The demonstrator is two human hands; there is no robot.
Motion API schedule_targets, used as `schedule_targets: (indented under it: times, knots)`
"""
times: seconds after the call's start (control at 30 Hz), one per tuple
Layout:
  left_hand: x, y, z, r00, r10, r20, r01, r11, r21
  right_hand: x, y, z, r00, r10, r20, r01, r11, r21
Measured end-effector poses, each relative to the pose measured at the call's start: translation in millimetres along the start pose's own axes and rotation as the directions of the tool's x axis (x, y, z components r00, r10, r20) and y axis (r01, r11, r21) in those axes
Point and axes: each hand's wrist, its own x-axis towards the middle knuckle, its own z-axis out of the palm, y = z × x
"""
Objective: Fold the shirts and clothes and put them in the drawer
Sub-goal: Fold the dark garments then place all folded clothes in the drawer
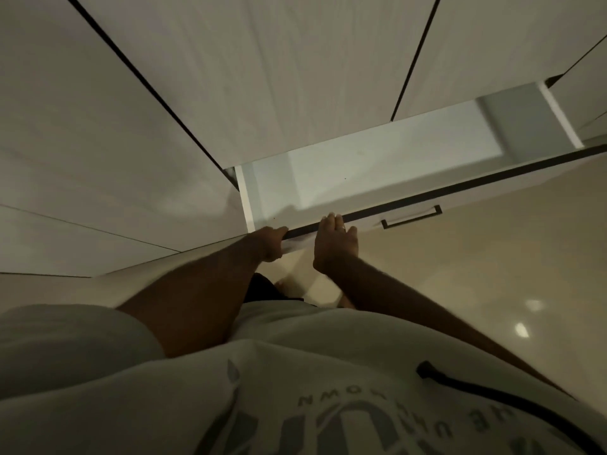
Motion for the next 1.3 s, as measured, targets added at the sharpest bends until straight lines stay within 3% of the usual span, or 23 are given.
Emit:
schedule_targets:
  times: [0.1, 0.17, 0.3, 0.47, 0.67, 0.9, 1.3]
  knots:
    - [-11, -12, 13, 0.999, 0.04, -0.016, -0.041, 0.999, -0.028, 0, -23, 8, 0.997, -0.062, 0.051, 0.06, 0.997, 0.041]
    - [-19, -14, 21, 0.991, 0.118, -0.056, -0.116, 0.992, 0.04, -1, -33, 17, 0.996, -0.053, 0.072, 0.047, 0.996, 0.08]
    - [-25, -31, 37, 0.941, 0.327, -0.091, -0.285, 0.907, 0.309, -12, -62, 43, 0.991, 0.134, 0.028, -0.137, 0.975, 0.173]
    - [-15, -54, 37, 0.886, 0.459, 0.062, -0.458, 0.851, 0.257, -10, -116, 56, 0.942, 0.326, 0.081, -0.333, 0.872, 0.359]
    - [-30, -49, 55, 0.832, 0.549, 0.076, -0.547, 0.792, 0.271, -21, -147, 70, 0.905, 0.411, 0.107, -0.413, 0.794, 0.446]
    - [-42, -48, 88, 0.796, 0.579, 0.177, -0.605, 0.742, 0.288, -49, -164, 94, 0.886, 0.435, 0.162, -0.459, 0.77, 0.443]
    - [-86, -26, 130, 0.724, 0.614, 0.313, -0.689, 0.654, 0.311, -101, -172, 141, 0.83, 0.504, 0.239, -0.543, 0.631, 0.554]
